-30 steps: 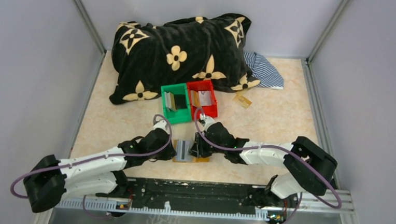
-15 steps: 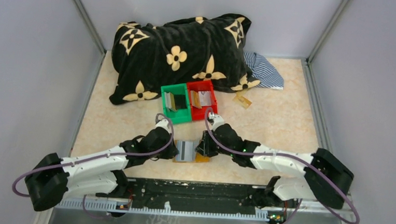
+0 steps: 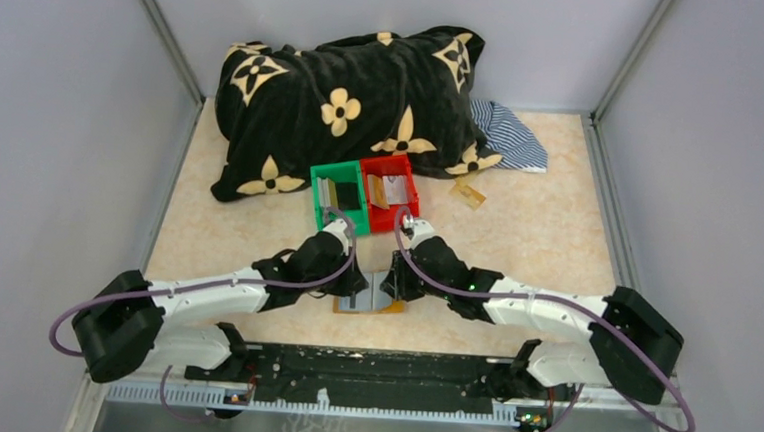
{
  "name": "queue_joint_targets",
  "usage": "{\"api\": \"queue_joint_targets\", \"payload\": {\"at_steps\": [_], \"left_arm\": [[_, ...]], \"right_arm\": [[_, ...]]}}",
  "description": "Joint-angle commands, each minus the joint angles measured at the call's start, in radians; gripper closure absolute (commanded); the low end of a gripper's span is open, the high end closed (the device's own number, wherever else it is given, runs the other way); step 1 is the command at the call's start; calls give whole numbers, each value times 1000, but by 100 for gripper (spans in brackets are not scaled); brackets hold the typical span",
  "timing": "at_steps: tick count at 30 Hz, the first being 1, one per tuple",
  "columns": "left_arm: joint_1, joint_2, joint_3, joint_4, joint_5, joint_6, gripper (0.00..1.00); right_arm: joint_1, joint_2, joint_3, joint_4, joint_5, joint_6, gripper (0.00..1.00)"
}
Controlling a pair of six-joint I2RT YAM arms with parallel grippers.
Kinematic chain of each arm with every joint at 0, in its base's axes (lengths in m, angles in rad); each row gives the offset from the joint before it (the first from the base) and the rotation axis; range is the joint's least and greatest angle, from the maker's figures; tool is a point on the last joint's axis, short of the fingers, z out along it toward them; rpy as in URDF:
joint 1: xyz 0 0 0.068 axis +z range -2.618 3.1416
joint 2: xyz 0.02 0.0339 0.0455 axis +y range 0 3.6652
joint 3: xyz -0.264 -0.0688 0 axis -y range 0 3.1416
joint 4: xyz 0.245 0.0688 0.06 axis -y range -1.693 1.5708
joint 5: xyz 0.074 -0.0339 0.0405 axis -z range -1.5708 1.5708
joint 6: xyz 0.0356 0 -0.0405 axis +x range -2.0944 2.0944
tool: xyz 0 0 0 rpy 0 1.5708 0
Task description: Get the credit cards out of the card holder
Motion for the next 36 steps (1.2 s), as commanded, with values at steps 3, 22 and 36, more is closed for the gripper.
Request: {"api": "queue_joint_targets", "payload": {"at_steps": [3, 22, 36], "left_arm": [[15, -78, -99, -20, 11, -26, 76], [47, -64, -255, 37, 5, -52, 77], [48, -13, -288, 93, 17, -61, 78]], "right_arm": [[-10, 114, 55, 166, -83, 17, 70], [-30, 308, -65, 452, -201, 150, 53], [-70, 348, -163, 694, -275, 210, 72]]}}
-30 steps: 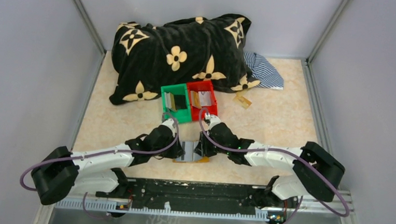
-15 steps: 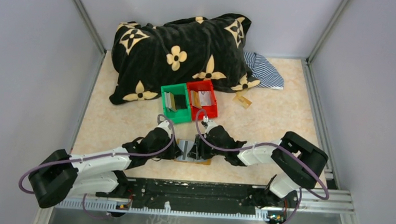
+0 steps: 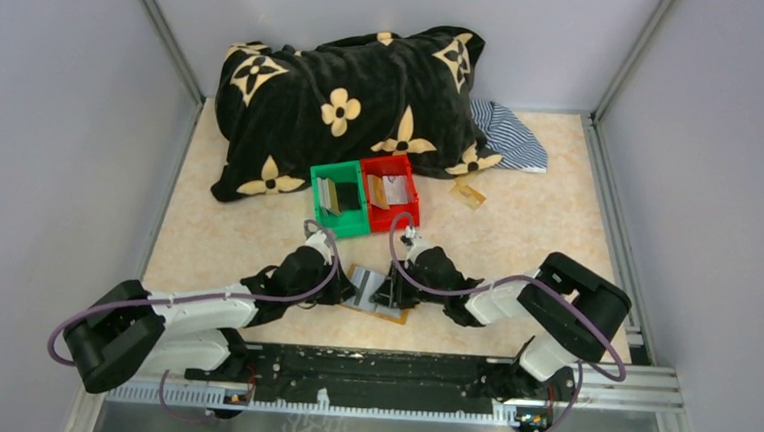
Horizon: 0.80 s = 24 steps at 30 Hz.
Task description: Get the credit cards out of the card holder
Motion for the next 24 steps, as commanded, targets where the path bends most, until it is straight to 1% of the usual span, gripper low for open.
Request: {"api": "queue_joint_targets", "payload": {"at_steps": [1, 5, 7, 8, 13, 16, 24], "left_arm": [[3, 45, -50, -125, -6, 12, 78], [3, 56, -47, -126, -3, 13, 78], [4, 59, -46, -126, -3, 14, 79], [3, 59, -46, -129, -3, 14, 79], [4, 69, -39, -138, -16, 12, 78], [4, 91, -29, -133, -17, 9, 78], [16, 168, -15, -63, 23, 3, 78]], "right_arm": [[-14, 4, -23, 161, -39, 26, 74], [-25, -2, -39, 191, -49, 25, 88], [-27, 0, -43, 192, -49, 19, 98], [-28, -2, -46, 194, -48, 18, 100], [-42, -27, -71, 200, -59, 20, 100], [-66, -78, -94, 163, -67, 10, 100], [-145, -313, -130, -107, -50, -80, 100]]}}
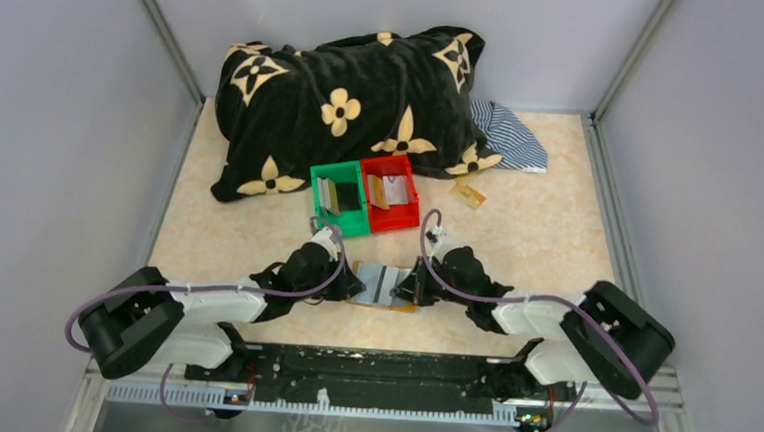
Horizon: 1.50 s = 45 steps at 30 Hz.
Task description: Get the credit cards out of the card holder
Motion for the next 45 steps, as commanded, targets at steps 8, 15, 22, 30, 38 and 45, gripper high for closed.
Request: {"api": "queue_joint_targets", "payload": {"at_steps": [8, 15, 22, 30, 38, 45], "left_arm": [[29, 66, -37, -138, 23, 25, 78], [32, -49, 25, -203, 15, 76, 72], [38, -401, -42, 35, 146, 182, 16], [45, -338, -87, 269, 331, 116, 16], [45, -238, -77, 420, 359, 97, 23], [45, -248, -44, 443, 370, 97, 26]], "right_arm": [[-88, -376, 4, -360, 41, -130, 100], [-94, -480, 79, -502, 21, -169, 100], [-101, -473, 156, -443, -148, -149, 100], [-100, -430, 161, -242, -290, -41, 100], [-101, -415, 176, -222, -314, -28, 100], [-101, -408, 156, -206, -317, -24, 100]]}}
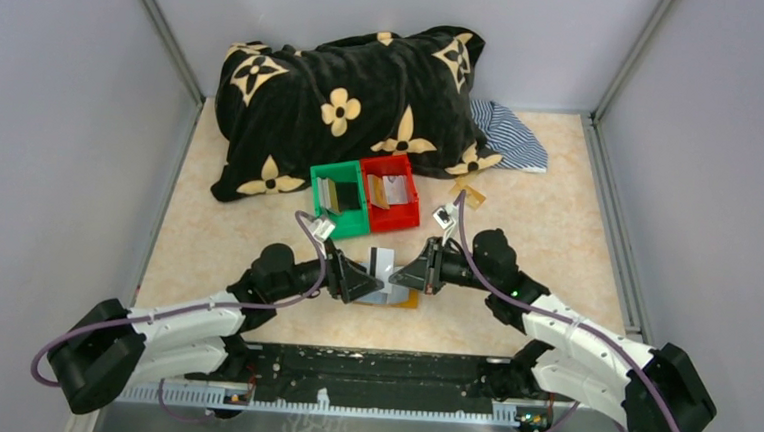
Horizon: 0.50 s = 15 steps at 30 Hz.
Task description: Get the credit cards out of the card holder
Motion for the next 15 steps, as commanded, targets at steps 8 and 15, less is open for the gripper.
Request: {"api": "queue_joint_targets", "payload": {"at_steps": [8, 15], "left_arm": [[6, -42, 49, 64, 16, -12, 37], [6, -49, 57, 34, 15, 4, 87]], "right_arm": [[-2, 27, 20, 88, -31, 7, 100], [-2, 47, 12, 95, -28, -1, 100]]}}
